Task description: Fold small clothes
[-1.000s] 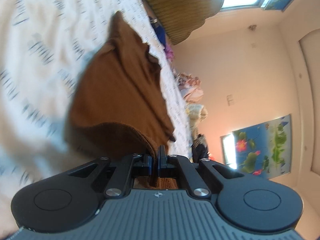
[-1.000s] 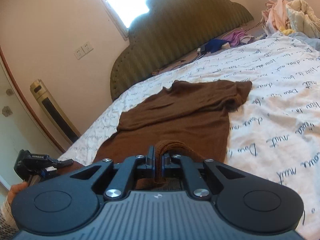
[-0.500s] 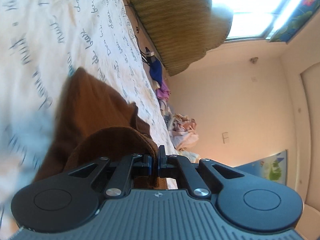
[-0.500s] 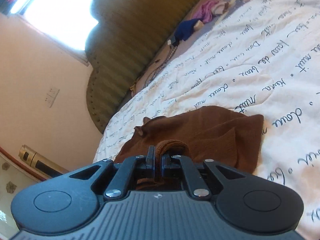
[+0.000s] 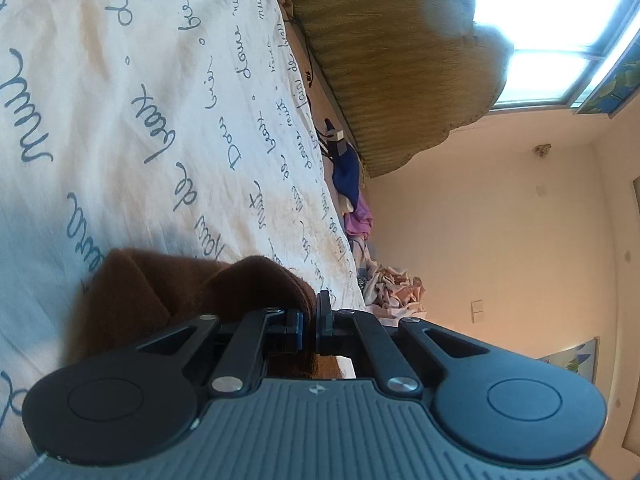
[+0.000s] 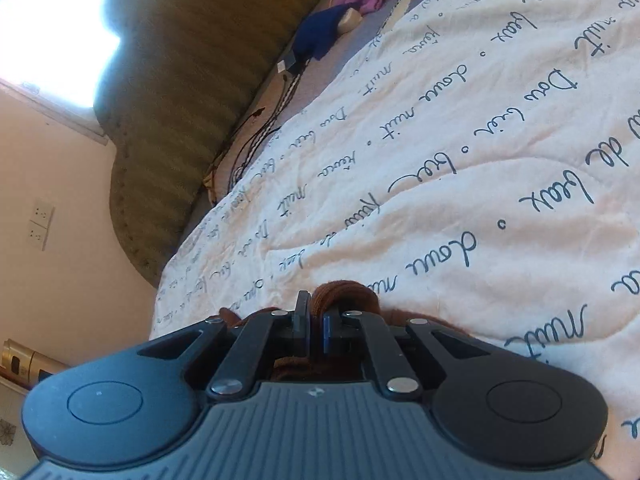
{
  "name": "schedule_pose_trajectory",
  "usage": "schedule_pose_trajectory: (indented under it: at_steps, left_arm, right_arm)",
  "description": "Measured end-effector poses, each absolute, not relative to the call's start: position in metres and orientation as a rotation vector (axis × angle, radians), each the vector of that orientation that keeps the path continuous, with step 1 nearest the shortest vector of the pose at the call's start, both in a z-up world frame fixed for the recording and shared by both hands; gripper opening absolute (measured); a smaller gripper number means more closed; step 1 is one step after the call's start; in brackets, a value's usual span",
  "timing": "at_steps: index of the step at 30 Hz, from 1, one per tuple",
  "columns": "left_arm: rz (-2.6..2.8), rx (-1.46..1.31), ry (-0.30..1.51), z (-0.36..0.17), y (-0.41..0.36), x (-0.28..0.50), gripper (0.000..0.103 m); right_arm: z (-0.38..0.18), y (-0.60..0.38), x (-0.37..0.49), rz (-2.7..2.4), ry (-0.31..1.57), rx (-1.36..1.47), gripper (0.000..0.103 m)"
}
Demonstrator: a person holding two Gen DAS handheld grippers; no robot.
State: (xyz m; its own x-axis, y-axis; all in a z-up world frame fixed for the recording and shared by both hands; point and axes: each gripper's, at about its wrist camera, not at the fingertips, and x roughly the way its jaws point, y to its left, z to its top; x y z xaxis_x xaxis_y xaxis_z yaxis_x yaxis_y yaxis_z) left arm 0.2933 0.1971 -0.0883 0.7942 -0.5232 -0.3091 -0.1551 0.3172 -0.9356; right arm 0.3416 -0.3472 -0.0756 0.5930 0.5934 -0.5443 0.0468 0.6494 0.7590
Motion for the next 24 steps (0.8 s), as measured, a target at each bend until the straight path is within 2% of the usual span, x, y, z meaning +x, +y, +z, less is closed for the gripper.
schedule_pose_trajectory:
  at_steps: [4,5,6,7,8,9,10,11,12,14,17,19,22,23,24]
  left_arm:
    - [-0.2,-1.248,0.715,-0.11,0.2,0.31,0.005]
    - [-0.195,-1.251,0.737,-0.116,0.202,0.313,0.013]
    - [-0.184,-1.267,0.741,-0.121,0.205,0.313,0.013]
    - [-0.18,-1.272,0.736,-0.12,0.208,0.313,0.013]
    - [-0.17,-1.256,0.727,-0.114,0.21,0.311,0.025]
    - [-0.163,-1.219,0.707,-0.104,0.214,0.307,0.034]
    - [-0.163,-1.182,0.685,-0.093,0.215,0.303,0.053]
    - [-0.166,-1.142,0.662,-0.081,0.216,0.298,0.068]
    - [-0.169,-1.091,0.647,-0.067,0.215,0.293,0.073]
    - [-0.191,-0.994,0.609,-0.045,0.206,0.283,0.074]
    - [-0.302,-0.921,0.655,-0.035,0.169,0.282,0.075]
    - [-0.351,-0.88,0.705,-0.041,0.14,0.289,0.078]
    - [-0.292,-0.804,0.822,-0.076,0.111,0.31,0.076]
    - [-0.254,-0.775,0.84,-0.092,0.113,0.314,0.053]
    - [-0.238,-0.755,0.826,-0.096,0.118,0.314,0.044]
  right_arm:
    - [-0.098,-0.341,0.362,0.335,0.966,0.864,0.009]
    - [-0.103,-0.339,0.367,0.333,0.994,0.869,0.014]
    - [-0.104,-0.337,0.37,0.323,1.01,0.852,0.024]
    - [-0.101,-0.336,0.37,0.336,1.003,0.828,0.027]
    - [-0.092,-0.336,0.367,0.331,0.975,0.788,0.033]
    - [-0.082,-0.336,0.363,0.312,0.948,0.748,0.051]
    - [-0.071,-0.337,0.358,0.307,0.916,0.708,0.065]
    - [-0.061,-0.336,0.352,0.319,0.881,0.659,0.074]
    - [-0.049,-0.333,0.343,0.337,0.846,0.595,0.074]
    - [-0.032,-0.327,0.327,0.34,0.788,0.487,0.074]
    - [-0.028,-0.306,0.322,0.467,0.788,0.439,0.074]
    - [-0.041,-0.285,0.328,0.535,0.837,0.472,0.074]
    - [-0.074,-0.263,0.347,0.618,0.942,0.532,0.073]
    - [-0.087,-0.26,0.352,0.544,0.992,0.486,0.072]
    - [-0.094,-0.263,0.353,0.508,0.967,0.458,0.06]
